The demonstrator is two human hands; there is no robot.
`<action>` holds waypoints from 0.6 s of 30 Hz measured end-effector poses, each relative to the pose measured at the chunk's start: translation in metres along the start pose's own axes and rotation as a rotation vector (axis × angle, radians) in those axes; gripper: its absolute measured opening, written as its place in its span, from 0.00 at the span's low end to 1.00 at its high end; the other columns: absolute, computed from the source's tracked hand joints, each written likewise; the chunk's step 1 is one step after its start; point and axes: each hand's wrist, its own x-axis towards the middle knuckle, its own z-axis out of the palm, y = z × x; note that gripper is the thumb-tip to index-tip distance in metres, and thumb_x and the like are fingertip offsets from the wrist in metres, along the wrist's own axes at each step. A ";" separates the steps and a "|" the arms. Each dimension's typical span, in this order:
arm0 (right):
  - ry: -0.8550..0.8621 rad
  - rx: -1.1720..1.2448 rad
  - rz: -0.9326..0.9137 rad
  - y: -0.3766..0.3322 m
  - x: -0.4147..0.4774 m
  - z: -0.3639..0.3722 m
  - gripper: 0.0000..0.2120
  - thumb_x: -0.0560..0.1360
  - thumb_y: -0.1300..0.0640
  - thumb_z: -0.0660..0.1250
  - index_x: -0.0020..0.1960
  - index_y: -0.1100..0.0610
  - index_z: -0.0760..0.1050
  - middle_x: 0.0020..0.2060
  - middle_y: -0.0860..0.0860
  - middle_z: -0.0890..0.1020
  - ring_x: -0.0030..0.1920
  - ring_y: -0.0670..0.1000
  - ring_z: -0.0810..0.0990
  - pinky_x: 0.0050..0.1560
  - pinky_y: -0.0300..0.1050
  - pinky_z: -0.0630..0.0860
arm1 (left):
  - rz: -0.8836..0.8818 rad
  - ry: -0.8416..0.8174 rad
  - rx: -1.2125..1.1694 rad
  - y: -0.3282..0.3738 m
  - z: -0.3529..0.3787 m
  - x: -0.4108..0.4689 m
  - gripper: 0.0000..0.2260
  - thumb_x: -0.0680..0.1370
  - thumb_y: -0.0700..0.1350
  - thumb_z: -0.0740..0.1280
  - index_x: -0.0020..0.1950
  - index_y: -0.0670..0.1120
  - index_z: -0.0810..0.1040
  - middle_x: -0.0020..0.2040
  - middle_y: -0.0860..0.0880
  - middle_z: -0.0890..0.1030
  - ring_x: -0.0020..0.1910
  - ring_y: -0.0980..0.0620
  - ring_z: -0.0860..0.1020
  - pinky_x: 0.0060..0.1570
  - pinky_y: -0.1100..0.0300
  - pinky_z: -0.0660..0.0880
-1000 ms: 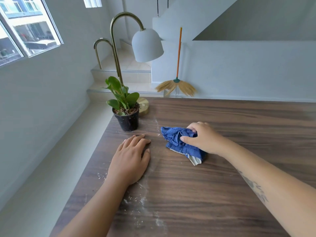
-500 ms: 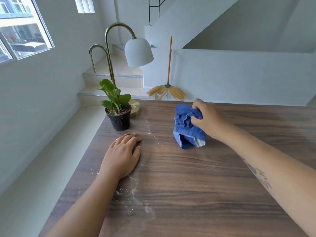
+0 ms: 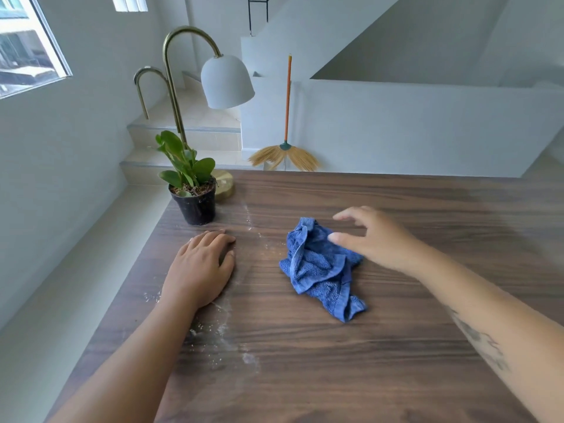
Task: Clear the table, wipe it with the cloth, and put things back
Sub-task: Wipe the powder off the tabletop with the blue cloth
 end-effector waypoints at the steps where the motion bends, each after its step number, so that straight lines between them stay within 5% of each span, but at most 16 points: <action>1: -0.082 0.018 0.047 -0.003 0.004 0.009 0.29 0.71 0.36 0.67 0.69 0.43 0.68 0.69 0.46 0.69 0.69 0.48 0.66 0.67 0.52 0.65 | 0.001 -0.002 0.000 0.000 0.000 0.000 0.15 0.80 0.54 0.57 0.65 0.56 0.71 0.69 0.55 0.71 0.70 0.52 0.65 0.68 0.54 0.61; 4: -0.240 -0.084 0.109 -0.016 0.017 0.037 0.45 0.68 0.28 0.64 0.77 0.43 0.51 0.76 0.45 0.57 0.76 0.53 0.51 0.71 0.58 0.55 | -0.001 -0.013 -0.003 -0.001 -0.001 0.000 0.15 0.79 0.55 0.56 0.65 0.57 0.71 0.69 0.55 0.71 0.70 0.52 0.65 0.68 0.54 0.61; 6: -0.266 -0.277 0.081 -0.021 0.023 0.050 0.46 0.69 0.29 0.63 0.78 0.46 0.48 0.75 0.49 0.59 0.74 0.55 0.55 0.70 0.56 0.55 | -0.005 -0.021 -0.008 -0.002 -0.001 0.000 0.15 0.79 0.55 0.56 0.66 0.57 0.71 0.69 0.56 0.71 0.70 0.52 0.65 0.68 0.54 0.61; 8: -0.235 -0.222 0.061 -0.023 0.025 0.050 0.38 0.72 0.38 0.66 0.76 0.51 0.57 0.70 0.51 0.68 0.70 0.56 0.65 0.68 0.53 0.62 | -0.007 -0.020 -0.010 -0.002 -0.001 -0.001 0.15 0.79 0.56 0.56 0.65 0.57 0.71 0.69 0.56 0.71 0.70 0.52 0.65 0.68 0.54 0.61; 10: -0.176 -0.055 0.039 -0.023 0.024 0.036 0.22 0.72 0.50 0.70 0.65 0.51 0.71 0.55 0.48 0.79 0.55 0.53 0.77 0.53 0.47 0.74 | -0.005 -0.021 -0.008 -0.002 -0.001 -0.001 0.15 0.79 0.56 0.56 0.65 0.57 0.71 0.69 0.56 0.71 0.70 0.52 0.65 0.68 0.54 0.61; 12: -0.061 -0.049 0.020 -0.018 0.021 0.014 0.13 0.71 0.56 0.70 0.54 0.50 0.74 0.42 0.47 0.79 0.44 0.52 0.78 0.40 0.45 0.73 | -0.010 -0.030 -0.006 -0.002 0.000 -0.001 0.16 0.79 0.56 0.56 0.65 0.57 0.71 0.69 0.55 0.71 0.70 0.52 0.65 0.68 0.53 0.62; 16: 0.233 -0.243 -0.134 -0.009 0.000 -0.019 0.12 0.70 0.54 0.71 0.50 0.48 0.71 0.42 0.45 0.74 0.41 0.52 0.75 0.40 0.50 0.74 | -0.015 -0.036 -0.002 -0.002 0.000 0.000 0.16 0.79 0.56 0.56 0.65 0.56 0.70 0.69 0.54 0.71 0.70 0.50 0.65 0.68 0.52 0.62; 18: 0.105 -0.297 -0.200 0.000 -0.016 -0.014 0.13 0.66 0.44 0.74 0.47 0.45 0.75 0.51 0.41 0.71 0.49 0.48 0.72 0.50 0.49 0.71 | -0.014 -0.038 0.003 -0.002 0.000 0.000 0.16 0.79 0.56 0.56 0.66 0.56 0.70 0.69 0.54 0.71 0.70 0.50 0.65 0.67 0.52 0.62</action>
